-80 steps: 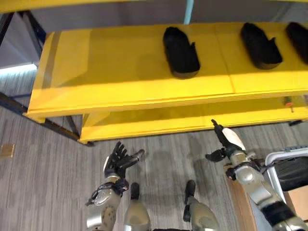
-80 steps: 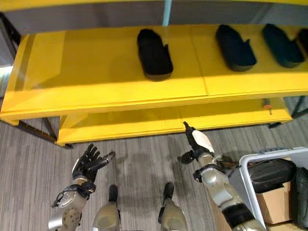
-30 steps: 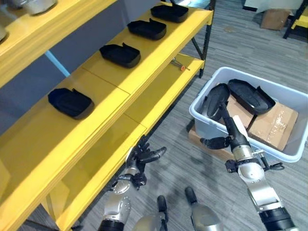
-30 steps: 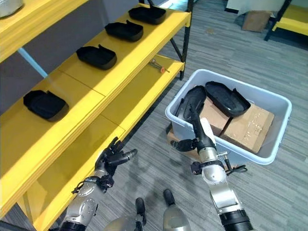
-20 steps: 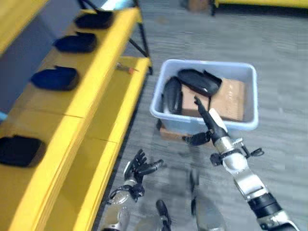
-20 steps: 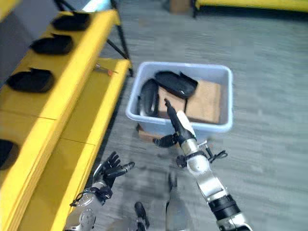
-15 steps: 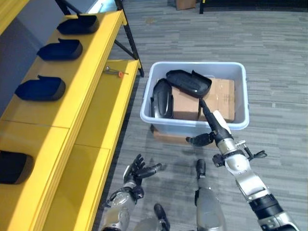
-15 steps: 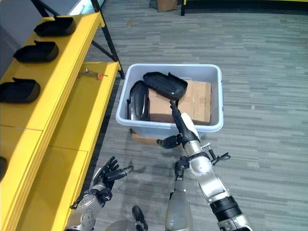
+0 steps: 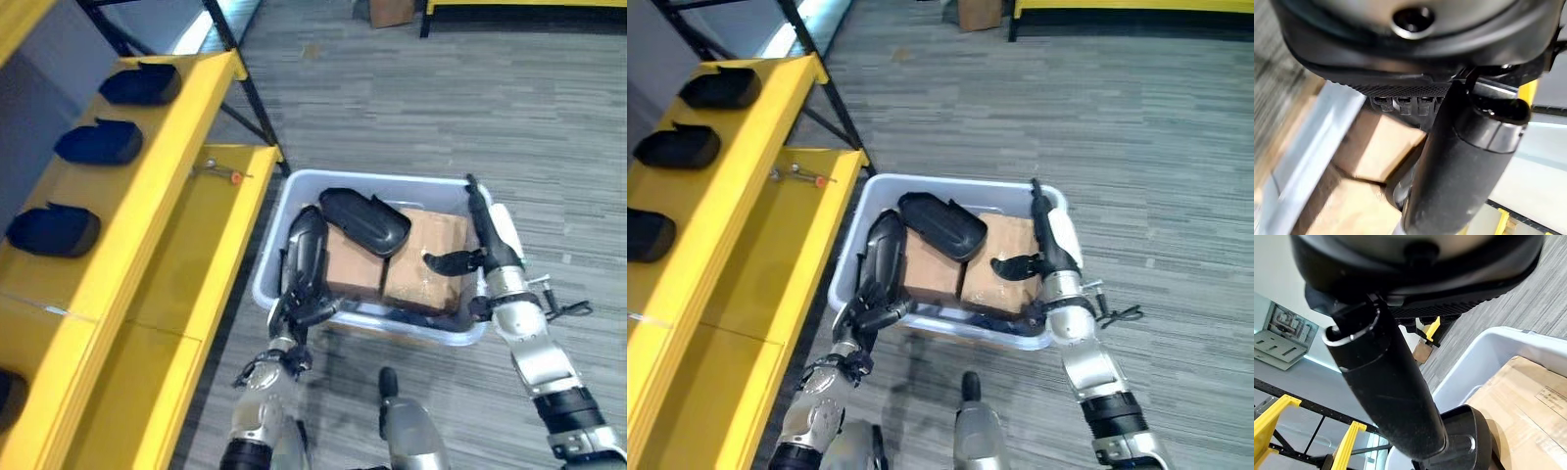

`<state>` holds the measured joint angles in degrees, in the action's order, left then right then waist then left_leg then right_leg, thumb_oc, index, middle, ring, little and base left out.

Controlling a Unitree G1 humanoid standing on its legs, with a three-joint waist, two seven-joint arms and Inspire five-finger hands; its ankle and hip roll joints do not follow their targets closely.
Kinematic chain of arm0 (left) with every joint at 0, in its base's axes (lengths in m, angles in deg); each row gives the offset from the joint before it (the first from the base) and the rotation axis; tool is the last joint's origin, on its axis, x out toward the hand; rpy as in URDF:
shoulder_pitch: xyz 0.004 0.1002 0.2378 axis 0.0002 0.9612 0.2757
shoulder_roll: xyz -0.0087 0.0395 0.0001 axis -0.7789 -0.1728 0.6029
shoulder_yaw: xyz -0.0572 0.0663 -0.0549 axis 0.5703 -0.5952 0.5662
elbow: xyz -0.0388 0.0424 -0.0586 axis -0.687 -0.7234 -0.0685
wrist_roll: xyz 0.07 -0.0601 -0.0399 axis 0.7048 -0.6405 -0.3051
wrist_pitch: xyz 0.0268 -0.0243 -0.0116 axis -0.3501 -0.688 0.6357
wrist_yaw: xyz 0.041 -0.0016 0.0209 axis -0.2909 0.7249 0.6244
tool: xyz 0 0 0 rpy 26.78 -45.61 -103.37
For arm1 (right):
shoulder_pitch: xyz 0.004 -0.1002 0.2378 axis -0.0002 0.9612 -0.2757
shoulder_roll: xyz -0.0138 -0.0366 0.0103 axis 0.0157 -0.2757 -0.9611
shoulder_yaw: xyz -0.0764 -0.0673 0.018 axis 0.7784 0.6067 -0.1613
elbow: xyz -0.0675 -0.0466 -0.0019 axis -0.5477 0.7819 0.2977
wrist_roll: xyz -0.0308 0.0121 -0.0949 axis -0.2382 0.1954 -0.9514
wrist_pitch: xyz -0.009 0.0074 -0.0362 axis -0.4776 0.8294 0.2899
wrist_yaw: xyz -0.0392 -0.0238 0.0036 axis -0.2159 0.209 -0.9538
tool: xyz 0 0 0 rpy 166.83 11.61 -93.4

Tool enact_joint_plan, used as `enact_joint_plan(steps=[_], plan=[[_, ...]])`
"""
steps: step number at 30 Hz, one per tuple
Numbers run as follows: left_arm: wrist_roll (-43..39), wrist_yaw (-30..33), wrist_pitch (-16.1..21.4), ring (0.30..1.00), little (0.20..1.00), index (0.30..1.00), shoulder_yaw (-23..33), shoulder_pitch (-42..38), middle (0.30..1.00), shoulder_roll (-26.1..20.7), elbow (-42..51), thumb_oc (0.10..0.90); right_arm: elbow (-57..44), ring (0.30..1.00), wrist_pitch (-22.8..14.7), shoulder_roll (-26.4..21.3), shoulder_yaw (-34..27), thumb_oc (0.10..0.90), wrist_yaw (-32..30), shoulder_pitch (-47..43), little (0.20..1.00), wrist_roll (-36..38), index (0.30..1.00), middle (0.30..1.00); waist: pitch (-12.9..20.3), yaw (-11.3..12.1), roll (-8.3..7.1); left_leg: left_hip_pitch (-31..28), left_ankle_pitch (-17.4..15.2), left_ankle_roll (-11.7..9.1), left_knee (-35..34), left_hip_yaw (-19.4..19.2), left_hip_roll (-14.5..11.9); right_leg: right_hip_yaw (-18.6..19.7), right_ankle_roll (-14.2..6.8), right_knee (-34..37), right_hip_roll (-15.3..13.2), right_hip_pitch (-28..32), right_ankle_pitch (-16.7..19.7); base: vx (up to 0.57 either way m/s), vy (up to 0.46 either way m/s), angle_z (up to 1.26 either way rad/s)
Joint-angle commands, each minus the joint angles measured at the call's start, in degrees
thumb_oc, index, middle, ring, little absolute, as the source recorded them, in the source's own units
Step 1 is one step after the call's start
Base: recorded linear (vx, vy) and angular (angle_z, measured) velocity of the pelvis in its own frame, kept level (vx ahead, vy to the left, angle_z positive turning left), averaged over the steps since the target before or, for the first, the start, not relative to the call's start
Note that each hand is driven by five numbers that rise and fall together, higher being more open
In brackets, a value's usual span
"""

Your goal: Move parts from the plastic box to the shelf.

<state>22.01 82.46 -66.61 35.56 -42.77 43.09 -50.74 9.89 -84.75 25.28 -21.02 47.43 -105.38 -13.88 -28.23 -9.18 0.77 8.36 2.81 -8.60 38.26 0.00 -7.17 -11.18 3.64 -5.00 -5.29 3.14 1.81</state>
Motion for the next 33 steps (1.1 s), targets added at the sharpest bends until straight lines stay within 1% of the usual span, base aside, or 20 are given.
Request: enact_joint_plan(steps=[1, 2, 3, 4, 5, 6, 8, 10, 11, 12, 13, 14, 15, 20, 21, 23, 26, 29, 32, 33], plan=[[1.03, -0.02, 3.51, 1.000, 1.000, 1.000, 1.57, -0.28, 1.000, -1.61, 6.87, 0.900, -4.15, 1.000, -5.26, -1.18, -2.88, 0.900, -1.93, -2.58, 1.000, -1.42, 1.000, 1.000, 0.32, 1.76, -1.06, -7.24, -4.11, 5.43, -17.02, -3.21, -5.60, 2.17, -4.75, 7.37, -2.47, 4.29, 4.99, 0.21, 0.064, 0.01], [1.50, 0.12, 3.36, 1.000, 1.000, 1.000, 2.59, 0.14, 1.000, -1.60, 7.16, 0.900, -3.73, 1.000, -5.11, -1.45, -3.02, 0.900, -1.88, -2.10, 1.000, -1.26, 1.000, 1.000, 0.59, 2.26, -0.48, -7.43, -3.56, 5.64, -23.81, -1.30, -6.44, 3.23, -5.20, 8.23, -2.04, 4.84, 4.63, 0.20, 0.092, 0.10], [1.78, 0.19, 3.30, 1.000, 1.000, 1.000, 3.60, 0.30, 1.000, -1.84, 7.41, 0.900, -3.46, 1.000, -5.19, -1.60, -2.77, 0.900, -1.73, -1.88, 1.000, -1.20, 1.000, 1.000, 1.10, 2.89, -0.07, -8.85, -1.83, 5.76, -30.04, -0.45, -7.35, 4.52, -5.36, 8.48, -1.64, 4.65, 4.59, 0.14, 0.075, -0.05], [1.78, 0.19, 3.30, 1.000, 1.000, 1.000, 3.60, 0.29, 1.000, -1.84, 7.41, 0.900, -3.46, 1.000, -5.19, -1.60, -2.77, 0.900, -1.73, -1.88, 1.000, -1.20, 1.000, 1.000, 1.06, 2.95, -0.08, -8.98, -1.80, 5.76, -30.13, -0.53, -7.36, 4.57, -5.35, 8.48, -1.64, 4.69, 4.60, 0.11, 0.153, -0.44], [1.79, 0.65, 3.36, 1.000, 1.000, 1.000, 4.98, 0.78, 1.000, -1.93, 7.90, 0.900, -3.70, 1.000, -5.32, -1.66, -2.44, 0.900, -1.81, -1.65, 1.000, -0.98, 1.000, 1.000, 2.13, 3.95, 0.89, -8.09, 1.55, 5.36, -35.52, 1.06, -10.65, 6.91, -5.92, 9.42, -1.15, 4.29, 4.84, 0.11, 0.189, -0.65], [1.81, 0.84, 3.51, 1.000, 1.000, 1.000, 5.21, 0.62, 1.000, -1.80, 7.54, 0.900, -3.59, 1.000, -5.36, -1.71, -2.12, 0.900, -1.90, -2.12, 1.000, -0.99, 1.000, 1.000, 2.78, 4.40, 1.56, -7.56, 3.06, 4.55, -37.77, 0.64, -11.15, 7.68, -5.87, 9.82, -1.13, 4.11, 4.84, 0.15, 0.262, -0.59], [1.54, 0.50, 3.49, 1.000, 1.000, 1.000, 5.00, 1.78, 1.000, -1.73, 8.11, 0.900, -4.02, 1.000, -5.61, -1.82, -3.01, 0.900, -1.35, -1.23, 1.000, -0.97, 1.000, 1.000, 4.74, 4.17, 2.92, -10.53, 2.51, 3.74, -39.13, -1.61, -11.65, 7.78, -5.46, 10.00, -1.29, 3.34, 4.70, 0.13, 0.215, -0.48], [1.57, 0.51, 3.31, 1.000, 1.000, 1.000, 4.74, 2.02, 1.000, -1.80, 8.37, 0.900, -4.05, 1.000, -5.60, -1.60, -3.29, 0.900, -1.23, -1.00, 1.000, -1.32, 1.000, 1.000, 5.17, 4.24, 3.27, -10.65, 2.68, 3.43, -38.77, -2.22, -11.53, 7.82, -5.32, 10.00, -1.81, 3.01, 5.05, 0.08, 0.192, -0.50], [1.58, 0.33, 3.59, 1.000, 1.000, 1.000, 4.54, 2.85, 1.000, -2.95, 9.18, 0.900, -4.12, 1.000, -5.69, -1.22, -3.56, 0.900, -0.94, -0.47, 1.000, -1.43, 1.000, 1.000, 5.34, 4.89, 3.34, -10.54, 2.85, 3.66, -37.73, -1.79, -9.99, 8.10, -4.96, 10.00, -2.63, 2.96, 5.10, 0.03, 0.157, -0.30], [1.57, 0.34, 3.58, 1.000, 1.000, 1.000, 4.50, 2.88, 1.000, -2.98, 9.20, 0.900, -4.15, 1.000, -5.68, -1.19, -3.59, 0.900, -0.93, -0.42, 1.000, -1.44, 1.000, 1.000, 5.32, 5.05, 3.30, -10.67, 2.81, 3.68, -37.74, -1.96, -9.97, 8.26, -4.97, 10.00, -2.66, 2.97, 5.11, 0.05, 0.383, -0.32], [2.24, -0.26, 3.57, 1.000, 1.000, 1.000, 4.41, 3.78, 1.000, -4.65, 10.10, 0.900, -4.37, 1.000, -5.70, -0.61, -4.45, 0.900, -0.42, 0.76, 1.000, -1.15, 1.000, 1.000, 5.16, 5.73, 2.76, -11.53, 2.91, 3.34, -37.85, -3.54, -8.19, 8.07, -4.97, 9.72, -4.65, 2.54, 5.24, 0.02, 0.229, -0.28], [2.23, -0.26, 3.57, 1.000, 1.000, 1.000, 4.40, 3.79, 1.000, -4.66, 10.10, 0.900, -4.38, 1.000, -5.70, -0.60, -4.46, 0.900, -0.42, 0.77, 1.000, -1.16, 1.000, 1.000, 5.15, 5.78, 2.73, -11.61, 2.93, 3.35, -37.90, -3.60, -8.16, 8.12, -4.98, 9.72, -4.68, 2.55, 5.23, 0.04, 0.347, -0.49], [2.49, -0.10, 3.71, 1.000, 1.000, 1.000, 4.65, 3.50, 1.000, -5.61, 10.19, 0.900, -4.07, 1.000, -5.40, -0.24, -4.35, 0.900, -0.43, 0.80, 1.000, -1.33, 1.000, 1.000, 4.74, 6.13, 2.08, -12.12, 3.15, 3.15, -37.60, -4.05, -7.06, 8.32, -5.17, 9.47, -5.64, 2.19, 5.28, 0.03, 0.167, -0.34], [2.75, 0.15, 3.79, 1.000, 1.000, 1.000, 5.05, 3.59, 1.000, -6.22, 10.58, 0.900, -3.67, 1.000, -5.12, -0.90, -4.53, 0.900, -0.42, 0.62, 1.000, -3.11, 1.000, 1.000, 3.86, 6.89, 0.57, -13.09, 2.84, 2.63, -37.72, -4.71, -5.48, 8.41, -5.56, 9.08, -6.70, 1.59, 5.26, 0.02, 0.105, -0.08], [2.75, 0.15, 3.79, 1.000, 1.000, 1.000, 5.06, 3.58, 1.000, -6.22, 10.58, 0.900, -3.65, 1.000, -5.13, -0.90, -4.52, 0.900, -0.43, 0.59, 1.000, -3.11, 1.000, 1.000, 3.83, 6.93, 0.56, -13.14, 2.84, 2.64, -37.73, -4.76, -5.47, 8.47, -5.57, 9.06, -6.71, 1.59, 5.25, 0.01, 0.057, -0.11], [2.89, 0.53, 3.79, 1.000, 1.000, 1.000, 5.19, 2.88, 1.000, -6.68, 11.09, 0.900, -2.74, 1.000, -5.52, -4.92, -2.77, 0.900, -1.05, -2.66, 1.000, -6.41, 1.000, 1.000, 2.17, 7.39, -0.69, -12.80, 2.73, 2.22, -37.55, -4.51, -5.07, 8.29, -5.85, 8.65, -6.75, 0.86, 5.46, -0.02, 0.007, -0.12], [2.96, 0.89, 3.82, 1.000, 1.000, 1.000, 4.60, 1.36, 1.000, -6.84, 11.58, 0.900, -0.48, 1.000, -5.50, -8.13, 0.40, 0.900, -1.24, -7.44, 1.000, -7.44, 1.000, 1.000, 0.25, 7.66, -1.31, -12.17, 2.75, 1.83, -37.17, -4.23, -5.24, 7.96, -6.10, 8.44, -6.62, 0.27, 5.79, -0.02, -0.028, -0.06], [2.81, 1.20, 3.86, 1.000, 1.000, 1.000, 4.34, 0.59, 1.000, -6.89, 11.46, 0.900, 1.29, 1.000, -5.01, -9.04, 2.27, 0.900, -1.58, -10.42, 1.000, -7.55, 1.000, 1.000, -1.20, 7.72, -1.54, -11.58, 2.70, 1.69, -36.89, -3.87, -5.37, 7.63, -6.28, 8.28, -6.50, -0.10, 5.92, -0.02, -0.031, 0.00], [2.71, 1.59, 3.87, 1.000, 1.000, 1.000, 3.19, 0.75, 1.000, -6.69, 12.65, 0.900, 6.93, 1.000, -4.44, -15.08, 9.94, 0.900, -2.69, -20.65, 1.000, -9.80, 1.000, 1.000, -1.57, 8.20, -1.40, -7.58, 2.57, 1.50, -36.74, -3.29, -6.01, 7.07, -6.75, 8.13, -5.88, -3.72, 6.44, -0.01, -0.072, 0.07], [2.71, 1.60, 3.86, 1.000, 1.000, 1.000, 3.27, 0.69, 1.000, -6.62, 12.67, 0.900, 7.12, 1.000, -4.50, -15.10, 10.15, 0.900, -2.76, -20.91, 1.000, -9.75, 1.000, 1.000, -1.57, 8.09, -1.35, -7.46, 2.56, 1.50, -36.68, -3.26, -6.03, 7.07, -6.74, 8.07, -5.86, -3.83, 6.43, -0.01, -0.058, 0.08]])
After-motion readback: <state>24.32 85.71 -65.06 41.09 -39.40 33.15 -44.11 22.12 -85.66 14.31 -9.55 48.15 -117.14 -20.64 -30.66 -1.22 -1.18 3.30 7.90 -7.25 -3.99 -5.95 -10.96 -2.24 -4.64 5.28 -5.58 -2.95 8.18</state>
